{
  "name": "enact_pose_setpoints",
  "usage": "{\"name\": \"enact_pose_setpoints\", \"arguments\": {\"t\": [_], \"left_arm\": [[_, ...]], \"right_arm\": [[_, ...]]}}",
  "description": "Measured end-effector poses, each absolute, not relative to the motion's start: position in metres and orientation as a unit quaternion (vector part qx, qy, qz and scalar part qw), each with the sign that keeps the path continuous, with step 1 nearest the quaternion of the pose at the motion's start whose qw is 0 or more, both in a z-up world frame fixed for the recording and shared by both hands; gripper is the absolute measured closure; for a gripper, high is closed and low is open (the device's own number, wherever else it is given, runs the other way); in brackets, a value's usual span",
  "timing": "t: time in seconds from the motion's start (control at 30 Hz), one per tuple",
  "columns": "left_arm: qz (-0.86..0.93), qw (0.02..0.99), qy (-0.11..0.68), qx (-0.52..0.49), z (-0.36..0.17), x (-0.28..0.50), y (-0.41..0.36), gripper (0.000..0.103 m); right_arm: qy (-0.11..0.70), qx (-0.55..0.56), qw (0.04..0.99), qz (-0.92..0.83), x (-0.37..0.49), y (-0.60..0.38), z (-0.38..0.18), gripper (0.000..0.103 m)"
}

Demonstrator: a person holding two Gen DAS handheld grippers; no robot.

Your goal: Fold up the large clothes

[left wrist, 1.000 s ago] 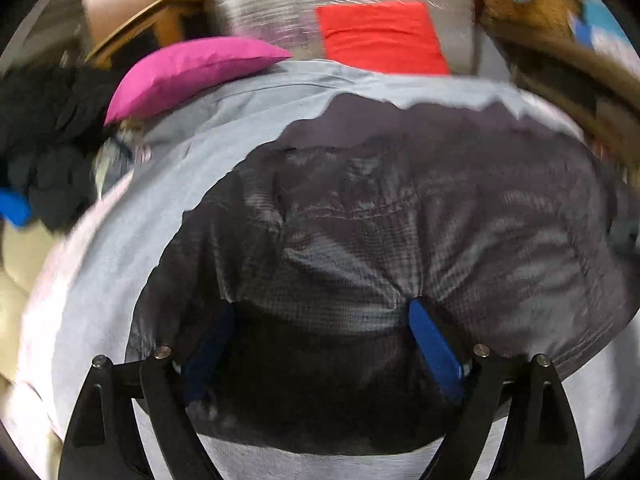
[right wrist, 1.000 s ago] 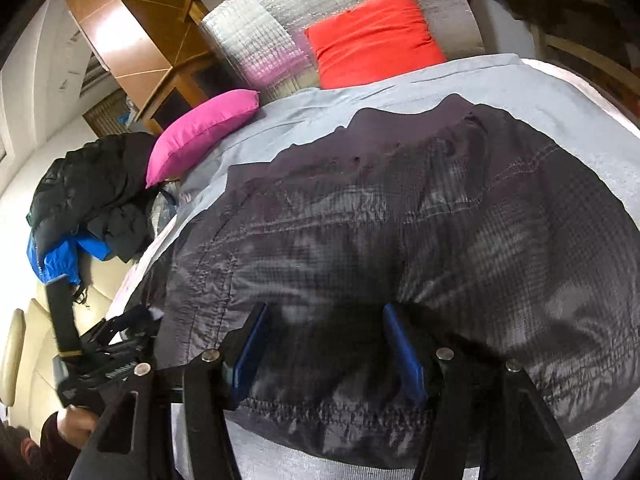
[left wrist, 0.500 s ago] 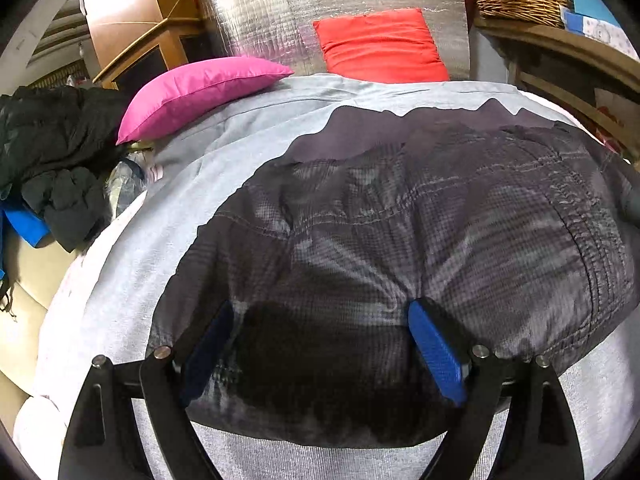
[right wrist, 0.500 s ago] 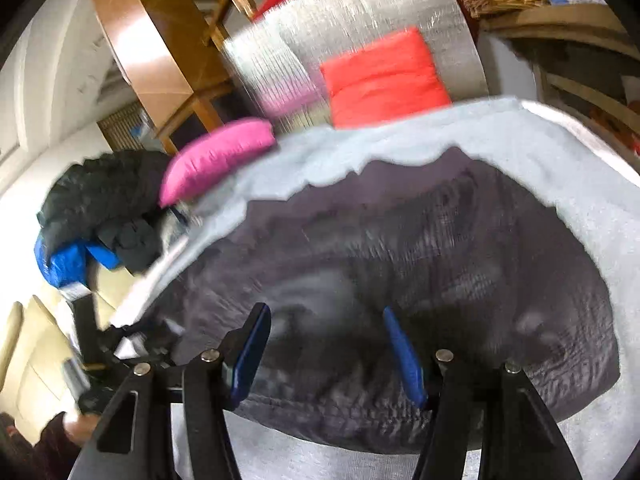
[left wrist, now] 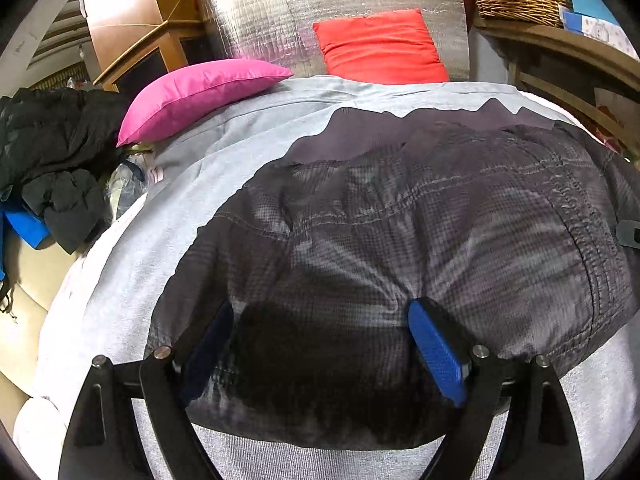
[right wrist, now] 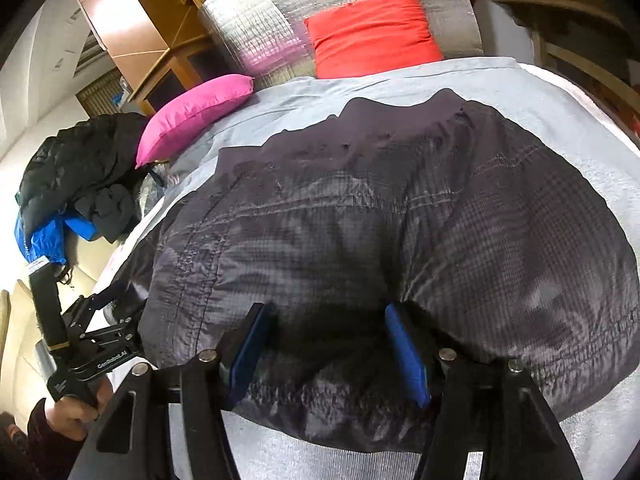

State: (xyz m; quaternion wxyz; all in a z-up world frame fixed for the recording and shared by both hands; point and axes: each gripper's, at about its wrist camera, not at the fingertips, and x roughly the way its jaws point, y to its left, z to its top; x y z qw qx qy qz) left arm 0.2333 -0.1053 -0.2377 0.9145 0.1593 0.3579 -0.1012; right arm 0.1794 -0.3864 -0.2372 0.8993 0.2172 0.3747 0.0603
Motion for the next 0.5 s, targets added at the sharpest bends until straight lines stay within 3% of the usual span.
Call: {"name": "enact_pose_setpoints", "arguments": {"t": [0.3,0.43,0.5], "left_arm": [[-0.101,0.914,0.357,0.162,-0.238,0.233,-0.106,0.014],[-0.1,0.914,0.356,0.164,-0.238,0.233,-0.107,0.014],[-0.1,0.914,0.357,0.164,-0.238,0.233,-0.107,0.014]], "right_arm": [[0.335,0.254,0.905,0.067,0.163,-0.404,-0.221,0.038],[0.284,0.283,0.915,0.053,0.147,-0.426,-0.208,0.027],[0.265,0.312,0.911,0.043,0.139,-0.442,-0.205,0.026]]}}
